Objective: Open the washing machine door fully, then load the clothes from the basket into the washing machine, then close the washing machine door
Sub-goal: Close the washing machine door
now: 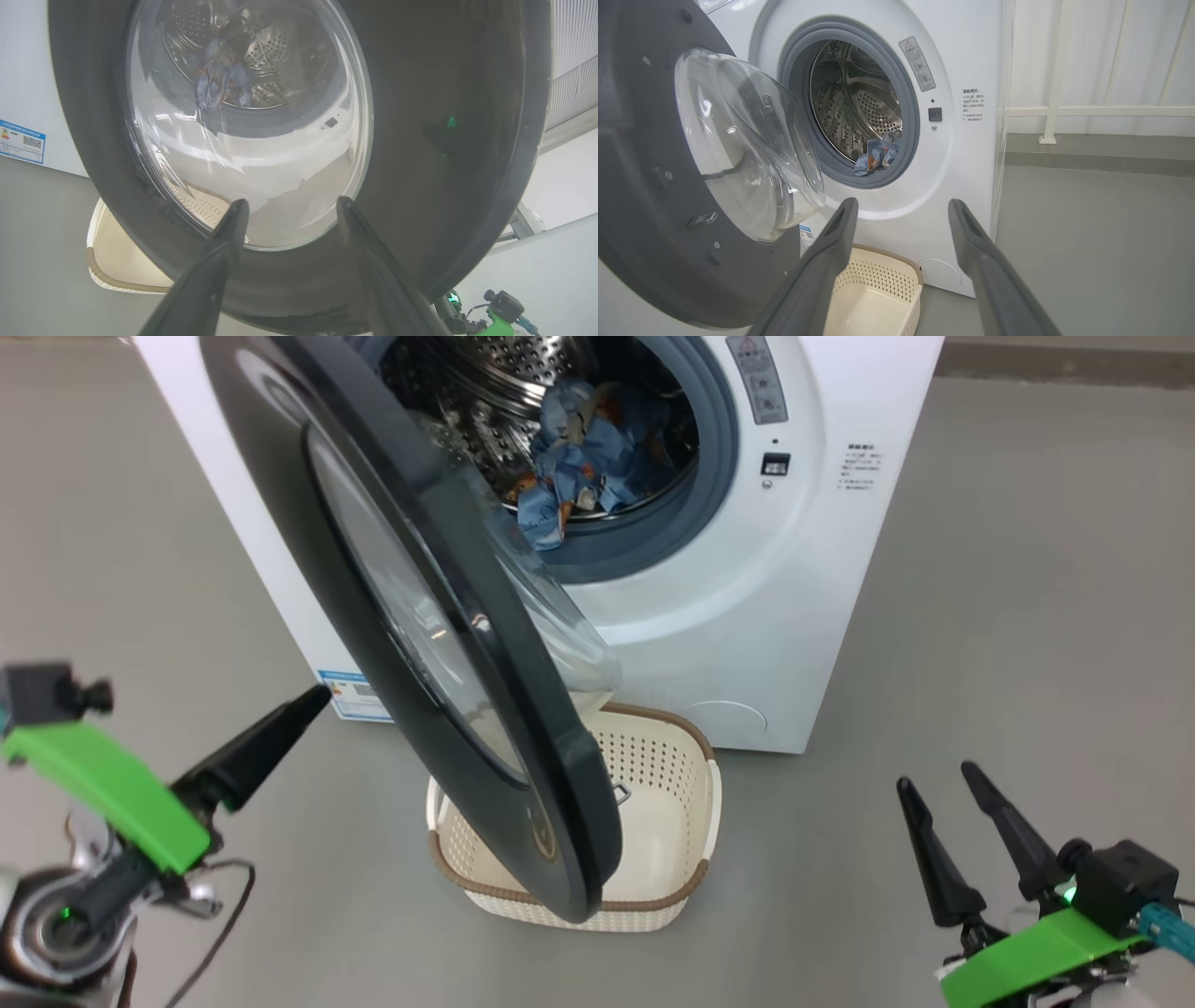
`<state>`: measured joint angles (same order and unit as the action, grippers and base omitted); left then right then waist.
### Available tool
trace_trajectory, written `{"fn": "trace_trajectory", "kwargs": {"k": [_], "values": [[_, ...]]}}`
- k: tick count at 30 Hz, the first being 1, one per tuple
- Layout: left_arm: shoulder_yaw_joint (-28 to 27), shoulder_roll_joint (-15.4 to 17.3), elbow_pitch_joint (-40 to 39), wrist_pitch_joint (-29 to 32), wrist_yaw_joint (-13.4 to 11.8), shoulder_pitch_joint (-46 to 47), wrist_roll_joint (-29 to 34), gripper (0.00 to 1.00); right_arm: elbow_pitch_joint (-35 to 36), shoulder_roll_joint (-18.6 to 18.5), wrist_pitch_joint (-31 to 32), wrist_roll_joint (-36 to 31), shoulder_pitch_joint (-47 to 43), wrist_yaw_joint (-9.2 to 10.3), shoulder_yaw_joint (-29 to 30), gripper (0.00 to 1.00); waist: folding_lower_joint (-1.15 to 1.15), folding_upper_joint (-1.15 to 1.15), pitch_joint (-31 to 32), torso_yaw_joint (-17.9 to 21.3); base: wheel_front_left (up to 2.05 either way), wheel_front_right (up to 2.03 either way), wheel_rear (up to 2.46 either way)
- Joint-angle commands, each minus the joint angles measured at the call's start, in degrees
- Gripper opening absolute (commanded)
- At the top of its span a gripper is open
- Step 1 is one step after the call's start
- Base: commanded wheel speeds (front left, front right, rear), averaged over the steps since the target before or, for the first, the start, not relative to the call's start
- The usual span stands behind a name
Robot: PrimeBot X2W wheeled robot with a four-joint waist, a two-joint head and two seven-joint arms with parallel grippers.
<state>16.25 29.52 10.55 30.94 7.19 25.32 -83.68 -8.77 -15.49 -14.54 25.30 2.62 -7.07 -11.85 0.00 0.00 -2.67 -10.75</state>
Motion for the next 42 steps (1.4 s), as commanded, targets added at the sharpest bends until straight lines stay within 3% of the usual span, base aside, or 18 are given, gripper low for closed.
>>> {"fn": "trace_trajectory", "kwargs": {"k": [1, 25, 28, 33, 42], "values": [[-3.17, 2.72, -0.44, -1.93, 0.3, 0.13, 0.44, 1.0, 1.17, -0.69, -0.46, 0.01, -0.66, -0.42, -1.05, 1.0, 0.0, 0.0, 0.76, -0.66, 0.0, 0.0, 0.0], [-1.73, -0.17, 11.95, -40.94, 0.3, -14.47, 11.24, 1.0, 1.0, -0.53, -0.46, 0.28, -2.66, -0.42, -1.4, 1.0, 0.0, 0.0, 2.92, -4.14, 0.0, 0.0, 0.0], [-0.78, -0.13, 13.06, -43.45, 0.3, -14.9, 13.72, 1.0, 0.98, -0.45, -0.46, 0.28, -2.68, -0.42, -1.41, 1.0, 0.0, 0.0, 2.96, -4.36, 0.0, 0.0, 0.0], [-1.46, -1.02, 15.9, -45.85, 0.3, -14.87, 23.35, 1.0, 0.93, -0.35, -0.46, 0.33, -2.64, -0.42, -1.37, 1.0, 0.0, 0.0, 2.96, -4.75, 0.0, 0.0, 0.0], [-15.07, -8.86, 10.71, -45.93, -1.73, -18.67, 50.14, 1.0, 0.92, -0.25, -0.46, 0.36, -2.47, -0.42, -1.22, 1.0, 0.0, 0.0, 2.86, -4.8, 0.0, 0.0, 0.0]]}}
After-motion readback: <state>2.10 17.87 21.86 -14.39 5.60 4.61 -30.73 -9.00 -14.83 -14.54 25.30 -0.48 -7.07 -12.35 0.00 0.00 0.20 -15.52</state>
